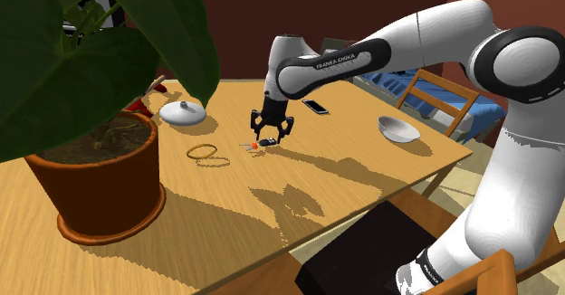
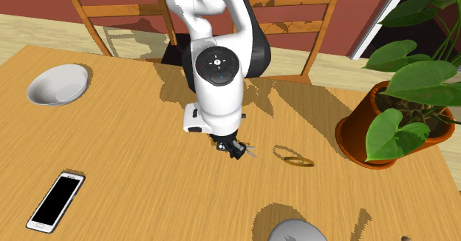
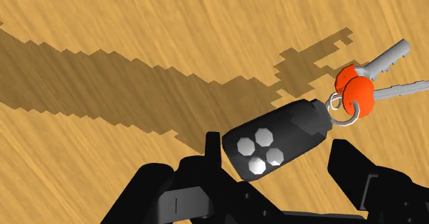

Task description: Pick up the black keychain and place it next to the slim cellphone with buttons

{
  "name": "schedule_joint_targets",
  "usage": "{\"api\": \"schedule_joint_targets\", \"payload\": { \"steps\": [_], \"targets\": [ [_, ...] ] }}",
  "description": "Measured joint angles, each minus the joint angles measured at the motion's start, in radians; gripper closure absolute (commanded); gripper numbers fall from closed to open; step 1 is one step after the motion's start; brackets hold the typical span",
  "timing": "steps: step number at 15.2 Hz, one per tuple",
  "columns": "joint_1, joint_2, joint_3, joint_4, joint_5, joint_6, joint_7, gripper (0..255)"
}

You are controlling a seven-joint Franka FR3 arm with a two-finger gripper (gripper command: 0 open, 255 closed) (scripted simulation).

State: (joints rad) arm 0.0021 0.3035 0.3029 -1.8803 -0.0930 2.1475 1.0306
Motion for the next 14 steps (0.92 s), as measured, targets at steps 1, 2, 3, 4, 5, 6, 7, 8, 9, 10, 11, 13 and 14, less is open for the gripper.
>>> {"api": "schedule_joint_targets", "payload": {
  "steps": [1,2,3,4,5,6,7,8,9,10,11,13,14],
  "targets": [
    [0.000,-0.007,0.001,0.005,0.003,-0.012,-0.001,255],
    [-0.002,-0.013,0.002,0.011,0.005,-0.023,-0.003,255],
    [-0.003,-0.023,0.003,0.012,0.009,-0.034,-0.005,255],
    [-0.003,-0.025,0.003,0.023,0.010,-0.046,-0.007,255],
    [-0.003,-0.032,0.004,0.032,0.013,-0.062,-0.008,255],
    [-0.004,-0.039,0.005,0.036,0.015,-0.073,-0.010,255],
    [-0.004,-0.041,0.005,0.045,0.017,-0.084,-0.011,255],
    [-0.004,-0.045,0.006,0.055,0.018,-0.098,-0.011,255],
    [-0.005,-0.048,0.007,0.063,0.020,-0.109,-0.012,255],
    [-0.006,-0.057,0.007,0.065,0.023,-0.119,-0.015,255],
    [-0.006,-0.062,0.008,0.072,0.025,-0.130,-0.015,255],
    [-0.012,-0.073,0.006,0.081,0.029,-0.150,-0.026,255],
    [-0.022,-0.074,0.000,0.084,0.030,-0.153,-0.041,255]
  ]
}}
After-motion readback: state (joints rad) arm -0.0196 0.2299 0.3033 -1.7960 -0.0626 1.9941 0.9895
